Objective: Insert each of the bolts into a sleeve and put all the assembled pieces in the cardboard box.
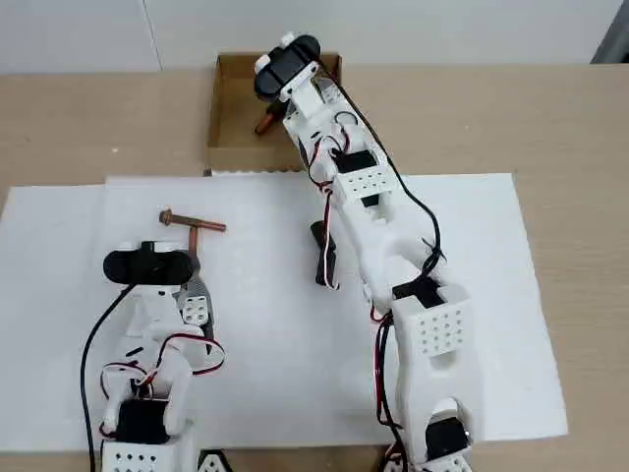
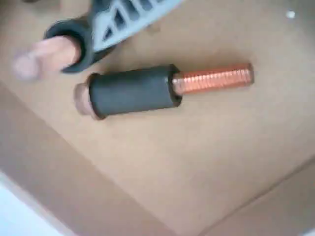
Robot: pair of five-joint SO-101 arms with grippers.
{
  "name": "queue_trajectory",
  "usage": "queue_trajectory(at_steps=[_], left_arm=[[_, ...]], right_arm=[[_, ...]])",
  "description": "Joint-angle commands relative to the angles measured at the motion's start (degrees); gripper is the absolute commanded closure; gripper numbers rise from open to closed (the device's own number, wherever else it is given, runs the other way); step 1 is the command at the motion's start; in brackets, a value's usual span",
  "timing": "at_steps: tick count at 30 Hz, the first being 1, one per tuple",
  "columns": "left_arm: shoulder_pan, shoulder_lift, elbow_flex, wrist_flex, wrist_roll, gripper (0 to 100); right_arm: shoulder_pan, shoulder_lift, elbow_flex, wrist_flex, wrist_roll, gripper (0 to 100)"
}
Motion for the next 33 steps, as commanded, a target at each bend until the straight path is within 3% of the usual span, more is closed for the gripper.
queue_trajectory(at_steps=[1, 6, 17, 33], left_arm=[[0.18, -0.44, -0.22, -0.44, -0.18, 100], [0.18, -0.44, -0.22, -0.44, -0.18, 100], [0.18, -0.44, -0.22, -0.35, -0.18, 100], [0.18, -0.44, -0.22, -0.35, -0.18, 100]], right_arm=[[-0.31, -1.54, -3.34, 0.31, 0.35, 87.6], [-0.22, -4.62, -3.34, 3.56, 0.35, 87.6], [-0.40, -18.59, -3.34, 29.85, -0.44, 87.6], [-0.66, -27.56, -3.34, 60.35, -18.99, 87.6]])
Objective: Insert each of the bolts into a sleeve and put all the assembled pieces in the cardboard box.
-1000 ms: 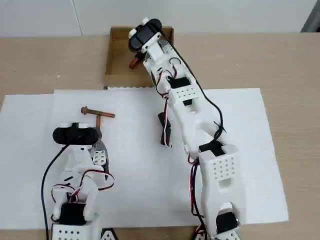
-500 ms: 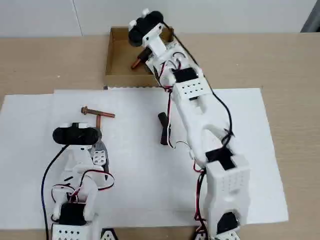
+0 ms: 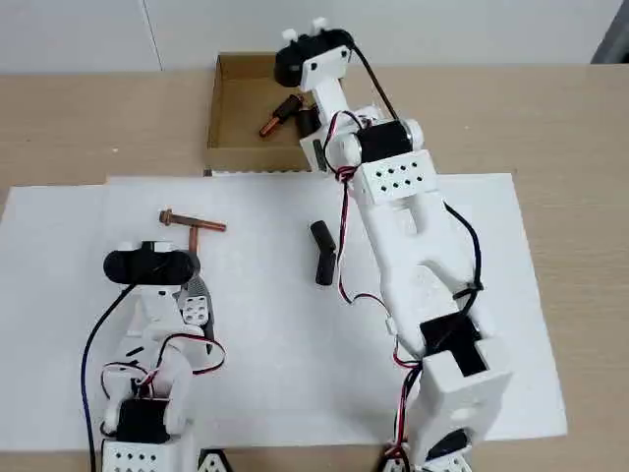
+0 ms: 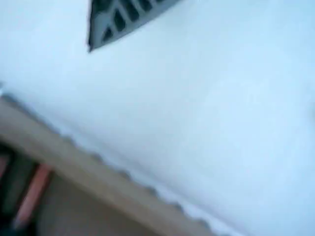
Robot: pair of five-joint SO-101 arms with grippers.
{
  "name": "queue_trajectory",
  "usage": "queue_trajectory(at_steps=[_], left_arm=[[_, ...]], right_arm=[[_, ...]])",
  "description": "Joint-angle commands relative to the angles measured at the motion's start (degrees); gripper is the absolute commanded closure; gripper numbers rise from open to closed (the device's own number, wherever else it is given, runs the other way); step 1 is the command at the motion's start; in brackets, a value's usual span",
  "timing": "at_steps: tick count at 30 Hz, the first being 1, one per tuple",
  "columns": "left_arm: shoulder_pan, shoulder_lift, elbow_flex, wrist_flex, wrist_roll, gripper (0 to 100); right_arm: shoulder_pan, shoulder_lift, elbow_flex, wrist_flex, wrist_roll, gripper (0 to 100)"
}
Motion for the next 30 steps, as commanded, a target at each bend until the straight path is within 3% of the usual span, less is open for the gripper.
queue_trajectory(at_steps=[1, 10, 30], left_arm=[[0.18, -0.44, -0.22, -0.35, -0.18, 100], [0.18, -0.44, -0.22, -0.35, -0.18, 100], [0.18, -0.44, -0.22, -0.26, -0.18, 100]], right_arm=[[-0.57, -3.30, -3.08, 5.41, -3.43, 87.6], [-4.18, 1.10, -2.81, 14.99, -4.48, 87.4], [-5.32, 15.60, -3.16, 12.97, -4.31, 87.2]])
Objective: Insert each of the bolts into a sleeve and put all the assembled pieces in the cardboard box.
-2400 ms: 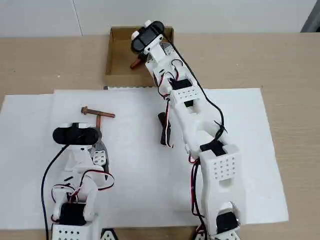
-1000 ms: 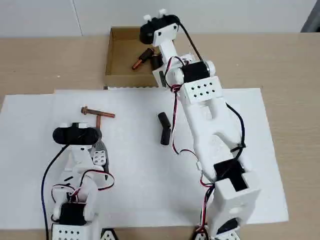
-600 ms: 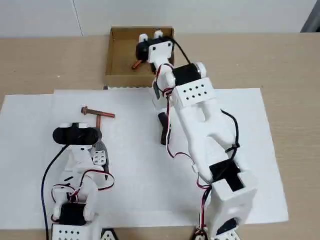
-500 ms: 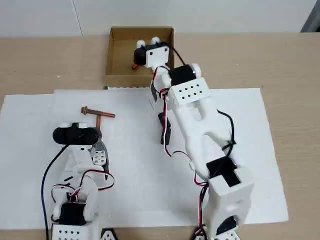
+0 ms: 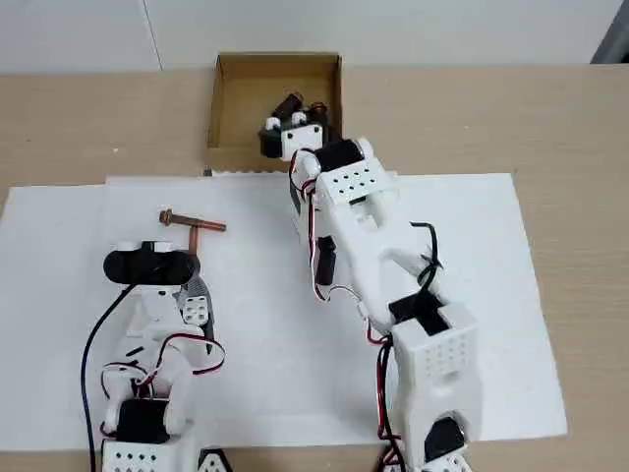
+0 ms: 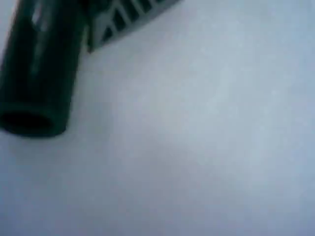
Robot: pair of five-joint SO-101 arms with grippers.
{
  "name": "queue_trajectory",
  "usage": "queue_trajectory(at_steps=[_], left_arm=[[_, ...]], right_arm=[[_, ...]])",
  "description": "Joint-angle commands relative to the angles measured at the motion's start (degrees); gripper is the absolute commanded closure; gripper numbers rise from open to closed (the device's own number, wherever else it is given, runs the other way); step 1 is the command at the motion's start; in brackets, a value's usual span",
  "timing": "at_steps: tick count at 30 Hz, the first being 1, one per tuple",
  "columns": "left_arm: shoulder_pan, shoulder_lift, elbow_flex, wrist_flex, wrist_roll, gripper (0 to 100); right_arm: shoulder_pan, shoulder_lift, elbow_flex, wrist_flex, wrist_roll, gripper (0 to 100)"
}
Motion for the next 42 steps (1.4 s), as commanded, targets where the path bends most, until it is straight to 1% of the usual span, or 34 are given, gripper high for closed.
queue_trajectory(at_steps=[1, 11, 13, 15, 16, 19, 22, 26, 32, 42], left_arm=[[0.18, -0.44, -0.22, -0.26, -0.18, 100], [0.18, -0.44, -0.22, -0.26, -0.18, 100], [0.18, -0.44, -0.22, -0.26, -0.18, 100], [0.18, -0.44, -0.22, -0.26, -0.18, 100], [0.18, -0.44, -0.22, -0.26, -0.18, 100], [0.18, -0.44, -0.22, -0.26, -0.18, 100], [0.18, -0.44, -0.22, -0.35, -0.18, 100], [0.26, -0.44, -0.22, -0.35, -0.26, 100], [0.35, -0.44, -0.22, -0.44, -0.44, 100], [0.26, -0.44, -0.22, -0.26, -0.44, 99]], right_arm=[[-0.57, 0.75, -3.08, -1.71, -0.18, 87.2], [-0.66, 5.58, -3.08, -1.89, -0.18, 87.9], [-0.66, 6.11, -3.08, -1.89, -0.18, 91.2], [-0.66, 6.29, -3.08, -2.15, -0.09, 98.0], [-0.92, 6.29, -3.08, -2.15, 0.62, 99.8], [-1.54, 5.93, -3.08, -0.66, 3.08, 99.7], [-1.54, 5.76, -4.57, 0.48, 3.34, 99.7], [-1.36, 5.14, -10.99, 5.76, 3.08, 99.6], [-0.84, 0.75, -18.64, 11.82, 3.34, 99.6], [5.32, -16.40, -18.99, 11.91, 3.16, 99.6]])
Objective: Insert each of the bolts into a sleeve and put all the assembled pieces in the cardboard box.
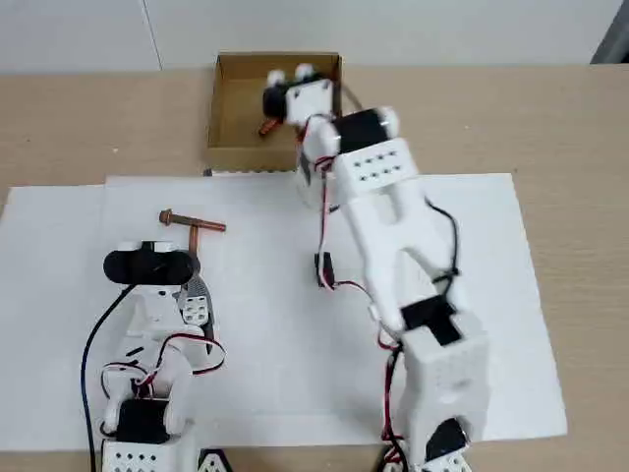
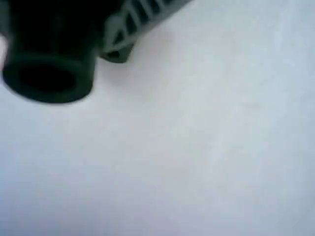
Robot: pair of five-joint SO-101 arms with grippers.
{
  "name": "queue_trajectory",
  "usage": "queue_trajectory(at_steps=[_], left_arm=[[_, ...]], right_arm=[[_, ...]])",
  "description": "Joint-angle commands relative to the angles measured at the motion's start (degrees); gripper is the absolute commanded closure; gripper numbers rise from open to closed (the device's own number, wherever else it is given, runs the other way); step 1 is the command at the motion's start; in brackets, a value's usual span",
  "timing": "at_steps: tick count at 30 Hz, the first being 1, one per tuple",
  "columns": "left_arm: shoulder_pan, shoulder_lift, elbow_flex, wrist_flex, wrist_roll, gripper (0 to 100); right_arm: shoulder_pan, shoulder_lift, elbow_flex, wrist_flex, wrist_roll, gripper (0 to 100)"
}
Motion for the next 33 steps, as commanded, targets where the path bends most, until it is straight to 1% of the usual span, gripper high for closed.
queue_trajectory(at_steps=[1, 9, 13, 20, 25, 29, 33], left_arm=[[0.26, -0.44, -0.22, -0.26, -0.44, 99], [0.26, -0.44, -0.22, -0.26, -0.44, 99], [0.26, -0.44, -0.22, -0.26, -0.35, 99], [0.26, -0.44, -0.22, -0.18, -0.35, 99], [0.26, -0.44, -0.31, -0.18, -0.35, 99], [0.18, -0.35, -0.31, -0.09, -0.26, 99], [-0.35, -0.26, -0.31, -0.09, -0.44, 99]], right_arm=[[2.95, -9.10, -3.25, 0.75, 0.35, 99.6], [10.59, -21.49, -2.81, 1.10, 0.26, 99.6], [12.62, -28.53, 1.23, 1.10, 0.26, 99.6], [13.49, -40.75, 13.71, 0.84, 0.00, 99.6], [13.49, -49.27, 23.74, 0.84, -6.51, 99.6], [13.49, -57.80, 34.90, 0.48, -8.88, 99.6], [14.46, -66.86, 48.35, -1.63, -8.97, 99.6]])
